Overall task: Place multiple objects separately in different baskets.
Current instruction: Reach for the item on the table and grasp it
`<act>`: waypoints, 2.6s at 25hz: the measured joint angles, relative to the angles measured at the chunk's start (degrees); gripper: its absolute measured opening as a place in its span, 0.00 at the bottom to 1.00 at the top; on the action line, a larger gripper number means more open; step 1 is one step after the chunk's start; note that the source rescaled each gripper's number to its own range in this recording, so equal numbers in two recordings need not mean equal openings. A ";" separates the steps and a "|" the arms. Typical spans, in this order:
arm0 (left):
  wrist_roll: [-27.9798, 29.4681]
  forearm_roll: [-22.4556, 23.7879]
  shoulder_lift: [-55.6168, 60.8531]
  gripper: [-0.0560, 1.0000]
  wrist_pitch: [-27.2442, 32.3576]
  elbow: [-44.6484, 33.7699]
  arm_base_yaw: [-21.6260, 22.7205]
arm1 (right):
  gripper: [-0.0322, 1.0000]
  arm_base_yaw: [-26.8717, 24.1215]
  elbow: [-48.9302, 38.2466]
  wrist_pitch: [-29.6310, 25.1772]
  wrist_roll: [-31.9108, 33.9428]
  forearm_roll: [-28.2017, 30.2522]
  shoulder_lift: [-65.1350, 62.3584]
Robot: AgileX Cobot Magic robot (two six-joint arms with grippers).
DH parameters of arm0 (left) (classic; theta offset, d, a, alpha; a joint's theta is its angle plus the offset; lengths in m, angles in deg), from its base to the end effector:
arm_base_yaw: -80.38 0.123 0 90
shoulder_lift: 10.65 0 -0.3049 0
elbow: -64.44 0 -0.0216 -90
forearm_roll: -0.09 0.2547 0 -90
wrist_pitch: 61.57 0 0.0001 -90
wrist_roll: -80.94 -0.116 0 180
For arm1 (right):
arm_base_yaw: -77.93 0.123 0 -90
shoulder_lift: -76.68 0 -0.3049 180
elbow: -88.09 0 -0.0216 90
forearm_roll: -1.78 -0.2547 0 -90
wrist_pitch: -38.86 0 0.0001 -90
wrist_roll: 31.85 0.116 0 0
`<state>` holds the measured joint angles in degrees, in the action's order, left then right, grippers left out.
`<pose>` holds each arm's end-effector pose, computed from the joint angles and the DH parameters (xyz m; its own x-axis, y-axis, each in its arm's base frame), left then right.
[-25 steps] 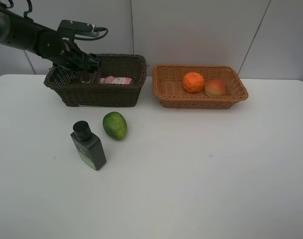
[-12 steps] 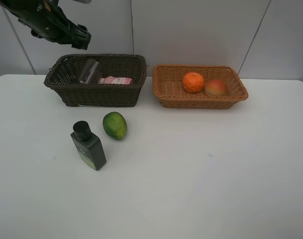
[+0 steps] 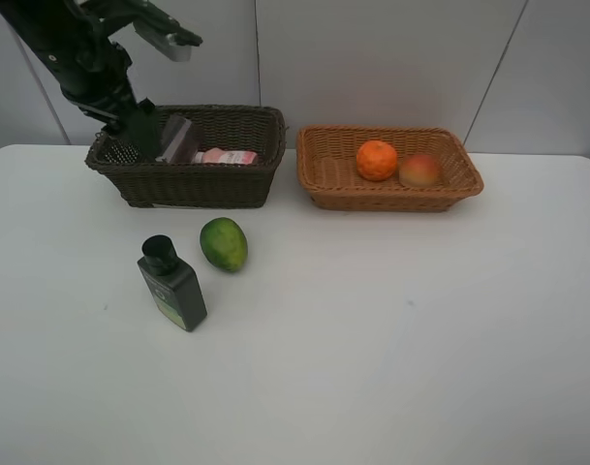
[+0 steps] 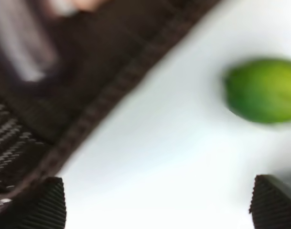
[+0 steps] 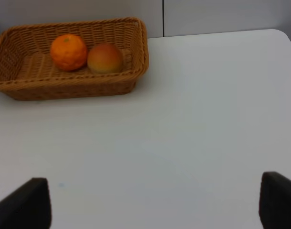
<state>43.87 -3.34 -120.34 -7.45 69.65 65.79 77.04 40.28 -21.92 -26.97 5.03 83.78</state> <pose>0.3828 -0.1055 0.2594 -0.5829 0.7446 -0.3252 0.7374 0.6529 0.1731 -0.0023 -0.0057 0.2745 -0.4287 0.0640 -0.9012 0.0849 0.9959 0.0304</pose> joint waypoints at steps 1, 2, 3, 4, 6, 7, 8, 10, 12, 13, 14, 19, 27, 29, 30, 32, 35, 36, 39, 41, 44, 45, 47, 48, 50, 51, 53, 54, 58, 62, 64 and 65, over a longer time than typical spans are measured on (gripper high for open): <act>-4.04 -1.33 0.42 0.99 2.91 0.56 -0.41 | 0.89 0.00 0.00 0.00 0.00 0.00 0.00; -7.78 -2.97 0.96 0.99 5.51 0.98 -0.85 | 0.89 0.00 0.00 0.00 0.00 0.00 0.00; -11.28 -4.32 1.50 0.99 7.39 1.19 -1.48 | 0.89 0.00 0.00 0.00 0.00 0.00 0.00; -13.96 -4.94 1.91 0.99 9.53 1.26 -2.03 | 0.89 0.00 0.00 0.00 0.00 0.00 0.00; -19.74 -5.77 2.33 0.99 13.29 1.36 -3.62 | 0.89 0.00 0.00 0.00 0.00 0.00 0.00; -21.88 -5.82 2.37 0.99 13.95 1.36 -4.42 | 0.89 0.00 0.00 0.00 0.00 0.00 0.00; -23.93 -5.89 2.37 0.99 14.17 1.36 -5.09 | 0.89 0.00 0.00 0.00 0.00 0.00 0.00; -27.56 -5.94 2.37 0.99 14.24 1.36 -6.73 | 0.89 0.00 0.00 0.00 0.00 0.00 0.00; -29.48 -5.94 2.37 0.99 14.28 1.36 -8.03 | 0.89 0.00 0.00 0.00 0.00 0.00 0.00; -30.18 -6.13 2.37 0.99 14.28 1.36 -8.97 | 0.89 0.00 0.00 0.00 0.00 0.00 0.00; -30.67 -6.26 2.37 0.99 14.28 1.36 -9.51 | 0.89 0.00 0.00 0.00 0.00 0.00 0.00; -35.36 -6.64 2.37 0.99 14.28 1.36 -11.79 | 0.89 0.00 0.00 0.00 0.00 0.00 0.00; -49.87 -4.51 7.38 0.99 14.28 -5.07 -14.09 | 0.89 0.00 0.00 0.00 0.00 0.00 0.00; -53.22 -3.67 8.61 0.99 14.28 -7.88 -14.09 | 0.89 0.00 0.00 0.00 0.00 0.00 0.00; -54.62 -3.04 9.11 0.99 14.28 -9.12 -14.09 | 0.89 0.00 0.00 0.00 0.00 0.00 0.00; -57.43 -2.03 9.44 0.99 14.28 -10.64 -14.09 | 0.89 0.00 0.00 0.00 0.00 0.00 0.00; -58.85 -1.67 9.38 0.99 14.28 -10.84 -14.09 | 0.89 0.00 0.00 0.00 0.00 0.00 0.00; -58.97 -1.62 9.30 0.99 13.90 -10.84 -14.09 | 0.89 0.00 0.00 0.00 0.00 0.00 0.00; -59.15 -1.03 8.30 0.99 11.83 -10.84 -14.25 | 0.89 0.00 0.00 0.00 0.00 0.00 0.00; -59.30 -0.85 7.49 0.99 11.66 -10.90 -14.30 | 0.89 0.00 0.00 0.00 0.00 0.00 0.00; -59.47 -0.63 6.63 0.99 11.92 -11.20 -14.80 | 0.89 0.00 0.00 0.00 0.00 0.00 0.00; -59.47 -0.63 6.41 0.99 11.92 -11.28 -14.92 | 0.89 0.00 0.00 0.00 0.00 0.00 0.00; -59.47 -0.69 5.74 0.99 11.84 -11.36 -14.92 | 0.89 0.00 0.00 0.00 0.00 0.00 0.00; -59.47 -0.69 5.38 0.99 11.84 -11.36 -14.92 | 0.89 0.00 0.00 0.00 0.00 0.00 0.00; -59.47 -0.61 4.27 0.99 11.73 -11.36 -14.92 | 0.89 0.00 0.00 0.00 0.00 0.00 0.00; -59.47 -0.41 3.66 0.99 11.42 -11.36 -14.92 | 0.89 0.00 0.00 0.00 0.00 0.00 0.00; -59.47 0.31 2.66 0.99 10.43 -11.36 -14.92 | 0.89 0.00 0.00 0.00 0.00 0.00 0.00; -59.47 0.49 2.26 0.99 10.03 -11.36 -14.92 | 0.89 0.00 0.00 0.00 0.00 0.00 0.00; -59.47 0.59 0.98 0.99 8.59 -11.36 -14.92 | 0.89 0.00 0.00 0.00 0.00 0.00 0.00; -59.47 0.59 -0.23 0.99 7.66 -11.40 -14.92 | 0.89 0.00 0.00 0.00 0.00 0.00 0.00; -59.48 0.59 -0.57 0.99 7.32 -12.02 -14.92 | 0.89 0.00 0.00 0.00 0.00 0.00 0.00; -59.48 0.59 -0.56 0.99 7.20 -12.39 -14.92 | 0.89 0.00 0.00 0.00 0.00 0.00 0.00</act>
<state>-15.62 -2.74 -120.90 -0.25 57.25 50.86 77.04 40.28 -21.92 -26.97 5.03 83.78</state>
